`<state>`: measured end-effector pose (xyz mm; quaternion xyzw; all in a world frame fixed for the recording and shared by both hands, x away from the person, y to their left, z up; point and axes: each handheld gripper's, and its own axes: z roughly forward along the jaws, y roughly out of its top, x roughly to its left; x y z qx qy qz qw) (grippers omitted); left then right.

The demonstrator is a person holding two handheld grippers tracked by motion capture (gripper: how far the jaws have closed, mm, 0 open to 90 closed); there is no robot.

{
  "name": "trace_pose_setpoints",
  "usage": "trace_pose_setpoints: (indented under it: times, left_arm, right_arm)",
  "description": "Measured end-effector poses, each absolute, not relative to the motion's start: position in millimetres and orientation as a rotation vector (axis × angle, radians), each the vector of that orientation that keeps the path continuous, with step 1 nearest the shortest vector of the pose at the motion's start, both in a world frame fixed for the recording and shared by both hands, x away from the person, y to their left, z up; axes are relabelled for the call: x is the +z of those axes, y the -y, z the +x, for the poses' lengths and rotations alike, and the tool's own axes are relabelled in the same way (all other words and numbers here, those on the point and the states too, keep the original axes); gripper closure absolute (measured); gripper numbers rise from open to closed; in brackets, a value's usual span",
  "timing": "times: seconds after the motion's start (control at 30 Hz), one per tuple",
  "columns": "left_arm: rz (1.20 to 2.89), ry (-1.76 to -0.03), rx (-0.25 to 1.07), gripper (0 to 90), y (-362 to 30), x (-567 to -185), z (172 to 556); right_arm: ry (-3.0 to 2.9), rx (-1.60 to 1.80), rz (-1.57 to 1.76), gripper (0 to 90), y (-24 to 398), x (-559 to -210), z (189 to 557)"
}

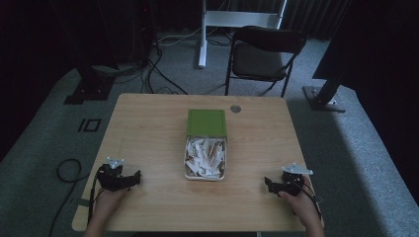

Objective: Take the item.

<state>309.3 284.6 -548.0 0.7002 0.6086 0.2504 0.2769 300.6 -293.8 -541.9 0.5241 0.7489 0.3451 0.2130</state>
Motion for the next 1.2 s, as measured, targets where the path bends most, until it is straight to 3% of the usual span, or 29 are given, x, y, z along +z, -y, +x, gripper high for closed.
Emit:
trace_pose_setpoints:
  times: [1.2]
  left_arm:
    - [1.877, -1.634, 0.673, 2.3, -284.5, -548.2, 309.4]
  right_arm:
    - [-2.090, 1.144, 1.167, 13.7, 223.9, -446.8, 334.1]
